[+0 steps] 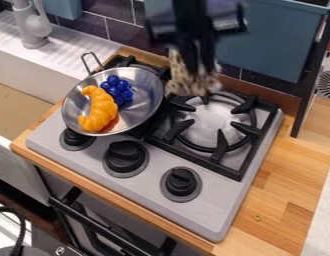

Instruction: Moving something on the right side of the banner

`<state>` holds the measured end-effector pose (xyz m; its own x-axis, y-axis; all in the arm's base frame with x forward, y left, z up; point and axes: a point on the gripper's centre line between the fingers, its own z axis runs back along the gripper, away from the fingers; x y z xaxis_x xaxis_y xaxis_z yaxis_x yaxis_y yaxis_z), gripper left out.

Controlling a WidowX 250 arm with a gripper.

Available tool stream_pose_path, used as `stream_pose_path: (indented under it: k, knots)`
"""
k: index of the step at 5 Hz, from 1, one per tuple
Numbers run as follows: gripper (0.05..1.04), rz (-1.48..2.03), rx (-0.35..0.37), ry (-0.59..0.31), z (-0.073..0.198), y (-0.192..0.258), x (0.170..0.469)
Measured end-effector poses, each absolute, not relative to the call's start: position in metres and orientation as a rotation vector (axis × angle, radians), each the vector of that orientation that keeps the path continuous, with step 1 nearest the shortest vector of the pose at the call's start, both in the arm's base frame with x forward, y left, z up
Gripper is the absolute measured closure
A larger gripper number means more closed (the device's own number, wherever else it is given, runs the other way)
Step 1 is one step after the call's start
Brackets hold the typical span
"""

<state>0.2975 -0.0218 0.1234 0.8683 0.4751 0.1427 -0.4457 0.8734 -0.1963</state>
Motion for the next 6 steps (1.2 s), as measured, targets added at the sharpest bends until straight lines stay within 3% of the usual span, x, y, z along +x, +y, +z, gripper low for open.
stream_pose_path:
  k: [3, 5, 6]
  knots:
    - [0.953, 0.432, -0.083, -0.124, 0.069, -0.044, 0.256]
    - [0.928, 0.378, -0.062, -0.145, 0.053, -0.053, 0.244]
    - [0.72, 0.375, -0.057, -0.132, 0.053, -0.052, 0.242]
